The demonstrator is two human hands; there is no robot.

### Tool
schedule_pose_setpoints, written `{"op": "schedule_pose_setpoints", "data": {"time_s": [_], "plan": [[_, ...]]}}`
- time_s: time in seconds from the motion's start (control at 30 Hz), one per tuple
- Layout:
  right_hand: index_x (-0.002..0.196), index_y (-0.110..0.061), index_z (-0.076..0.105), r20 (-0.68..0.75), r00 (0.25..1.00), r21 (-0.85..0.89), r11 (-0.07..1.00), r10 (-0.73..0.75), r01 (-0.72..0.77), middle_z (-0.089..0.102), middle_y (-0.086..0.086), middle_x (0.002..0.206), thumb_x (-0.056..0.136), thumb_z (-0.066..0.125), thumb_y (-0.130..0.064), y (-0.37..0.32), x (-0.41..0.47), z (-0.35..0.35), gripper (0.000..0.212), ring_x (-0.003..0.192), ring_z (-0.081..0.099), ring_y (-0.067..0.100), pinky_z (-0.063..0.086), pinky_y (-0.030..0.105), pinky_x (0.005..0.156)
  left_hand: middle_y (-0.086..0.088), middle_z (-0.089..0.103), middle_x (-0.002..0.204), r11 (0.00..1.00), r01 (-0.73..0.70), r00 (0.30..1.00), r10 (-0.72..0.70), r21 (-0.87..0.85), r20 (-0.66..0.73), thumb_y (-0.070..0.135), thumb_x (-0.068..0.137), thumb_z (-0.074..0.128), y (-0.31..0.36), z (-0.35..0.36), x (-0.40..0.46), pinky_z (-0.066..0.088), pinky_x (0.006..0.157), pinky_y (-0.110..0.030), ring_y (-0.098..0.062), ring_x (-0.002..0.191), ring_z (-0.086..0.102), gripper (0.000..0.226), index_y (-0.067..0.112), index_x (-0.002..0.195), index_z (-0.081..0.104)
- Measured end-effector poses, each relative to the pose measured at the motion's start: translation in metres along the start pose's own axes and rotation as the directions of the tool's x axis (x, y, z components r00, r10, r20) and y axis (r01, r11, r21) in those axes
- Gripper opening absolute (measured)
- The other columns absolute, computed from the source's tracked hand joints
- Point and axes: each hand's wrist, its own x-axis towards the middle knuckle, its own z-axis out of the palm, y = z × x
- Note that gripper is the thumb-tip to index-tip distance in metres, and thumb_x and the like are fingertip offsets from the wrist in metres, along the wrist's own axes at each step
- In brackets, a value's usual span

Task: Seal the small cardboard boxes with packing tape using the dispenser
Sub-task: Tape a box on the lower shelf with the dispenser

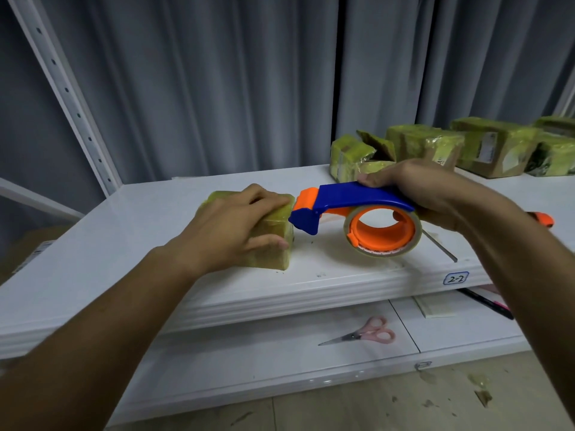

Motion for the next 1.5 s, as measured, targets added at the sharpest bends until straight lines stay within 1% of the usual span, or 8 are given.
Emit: {"op": "schedule_pose_setpoints", "data": {"time_s": [0.17,0.3,0.77,1.03,1.2,1.33,1.4,1.5], "plan": [[0.102,-0.007,0.064,0.023,1.000,0.079,0.997,0.013,-0.015,0.069,-0.002,0.059,0.091,0.066,-0.027,0.000,-0.005,-0.005,0.024,0.043,0.062,0.008,0.044,0.015,0.038,0.029,0.043,0.144,1.000,-0.019,0.998,0.019,-0.001,-0.062,0.070,0.093,0.038,0.000,0.002,-0.002,0.033,0.082,-0.021,0.000,0.116,0.046,0.059,0.046,0.146,0.043],[0.106,-0.005,0.065,0.022,1.000,0.075,0.997,0.021,-0.023,0.069,-0.002,0.060,0.092,0.067,-0.026,-0.002,-0.007,-0.007,0.026,0.043,0.062,0.009,0.044,0.016,0.038,0.029,0.047,0.145,0.999,-0.029,0.996,0.027,-0.029,-0.082,0.072,0.093,0.036,0.001,0.002,-0.002,0.026,0.085,-0.006,0.005,0.123,0.041,0.060,0.044,0.146,0.045],[0.097,-0.007,0.065,0.027,0.998,-0.007,0.999,0.053,-0.053,0.069,-0.001,0.061,0.093,0.065,-0.029,-0.009,-0.014,-0.011,0.022,0.046,0.062,0.009,0.047,0.019,0.045,0.032,0.043,0.146,0.999,-0.006,0.998,0.002,-0.053,-0.067,0.072,0.091,0.040,-0.001,0.003,-0.003,0.022,0.086,-0.007,0.005,0.125,0.039,0.058,0.050,0.145,0.042],[0.099,-0.006,0.065,0.004,0.999,0.031,0.999,0.034,-0.034,0.070,-0.001,0.062,0.089,0.068,-0.031,-0.007,-0.020,-0.020,0.026,0.045,0.063,0.010,0.046,0.018,0.039,0.036,0.040,0.145,0.996,-0.001,0.996,-0.007,-0.084,-0.086,0.074,0.088,0.039,-0.001,0.004,-0.003,0.023,0.086,-0.008,0.008,0.121,0.039,0.059,0.052,0.143,0.043],[0.097,-0.005,0.062,-0.001,1.000,-0.011,1.000,0.028,-0.028,0.068,-0.002,0.057,0.090,0.068,-0.032,-0.006,-0.019,-0.021,0.028,0.042,0.062,0.010,0.045,0.017,0.038,0.035,0.041,0.145,0.996,-0.008,0.996,0.000,-0.090,-0.089,0.076,0.088,0.037,0.000,0.003,-0.004,0.024,0.087,-0.009,0.006,0.121,0.040,0.061,0.051,0.144,0.042],[0.102,-0.003,0.066,0.001,1.000,-0.071,0.997,0.029,-0.029,0.070,0.002,0.064,0.088,0.071,-0.034,-0.006,-0.016,-0.019,0.034,0.045,0.063,0.011,0.046,0.018,0.041,0.033,0.037,0.147,0.997,-0.008,0.996,0.000,-0.083,-0.089,0.075,0.089,0.038,0.001,0.002,-0.004,0.023,0.086,-0.008,0.007,0.122,0.038,0.061,0.049,0.144,0.043],[0.103,-0.004,0.068,-0.018,0.999,-0.141,0.989,0.032,-0.035,0.072,0.003,0.069,0.086,0.073,-0.037,-0.006,-0.012,-0.017,0.038,0.049,0.063,0.013,0.047,0.022,0.048,0.035,0.037,0.147,0.997,-0.010,0.997,0.003,-0.077,-0.083,0.075,0.090,0.037,0.002,0.002,-0.004,0.023,0.086,-0.008,0.010,0.121,0.037,0.061,0.049,0.145,0.043],[0.092,-0.009,0.069,-0.048,0.999,-0.300,0.954,0.001,-0.016,0.071,-0.001,0.065,0.083,0.075,-0.042,-0.008,-0.005,-0.009,0.034,0.054,0.062,0.014,0.045,0.026,0.059,0.049,0.034,0.136,0.997,-0.002,0.999,-0.002,-0.079,-0.054,0.074,0.092,0.030,0.001,0.002,-0.003,0.026,0.088,-0.011,0.018,0.119,0.030,0.060,0.052,0.147,0.039]]}}
